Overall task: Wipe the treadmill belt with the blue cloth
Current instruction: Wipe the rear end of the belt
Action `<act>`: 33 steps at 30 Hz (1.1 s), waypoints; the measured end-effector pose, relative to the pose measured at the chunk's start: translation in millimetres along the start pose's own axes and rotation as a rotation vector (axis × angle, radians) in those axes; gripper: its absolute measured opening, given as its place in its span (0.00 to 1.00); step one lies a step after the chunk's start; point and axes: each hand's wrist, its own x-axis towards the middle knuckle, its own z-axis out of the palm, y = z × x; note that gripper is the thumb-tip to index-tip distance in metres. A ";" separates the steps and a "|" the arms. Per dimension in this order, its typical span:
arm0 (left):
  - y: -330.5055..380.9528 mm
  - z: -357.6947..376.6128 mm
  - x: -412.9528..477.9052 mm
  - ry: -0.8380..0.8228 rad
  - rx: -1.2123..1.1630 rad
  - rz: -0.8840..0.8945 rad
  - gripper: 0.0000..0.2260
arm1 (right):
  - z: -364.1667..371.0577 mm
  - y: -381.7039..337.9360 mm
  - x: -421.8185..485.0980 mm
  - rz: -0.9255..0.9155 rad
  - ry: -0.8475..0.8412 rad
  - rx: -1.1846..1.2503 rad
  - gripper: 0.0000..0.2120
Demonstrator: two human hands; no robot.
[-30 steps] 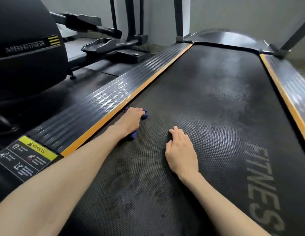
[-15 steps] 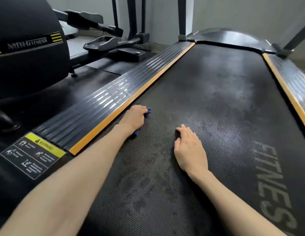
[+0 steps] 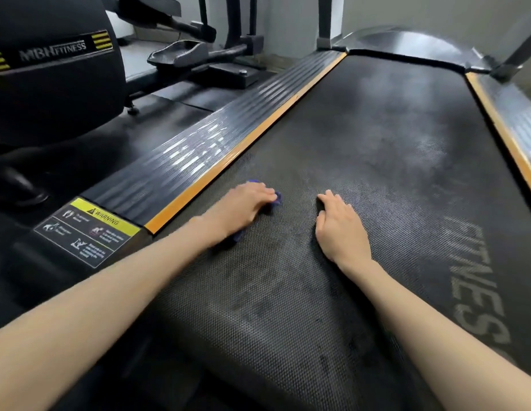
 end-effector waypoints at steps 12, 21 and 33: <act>61.6 0.1 -70.7 -0.148 -0.180 0.432 0.16 | 1.9 -0.1 1.0 -0.008 0.009 -0.022 0.21; 11.9 0.4 3.0 -0.034 -0.098 -0.076 0.12 | 0.2 0.3 1.6 0.004 0.000 -0.013 0.21; -14.9 -1.2 10.2 -0.010 -0.126 -0.145 0.15 | 0.6 1.5 -0.6 0.005 0.011 -0.002 0.21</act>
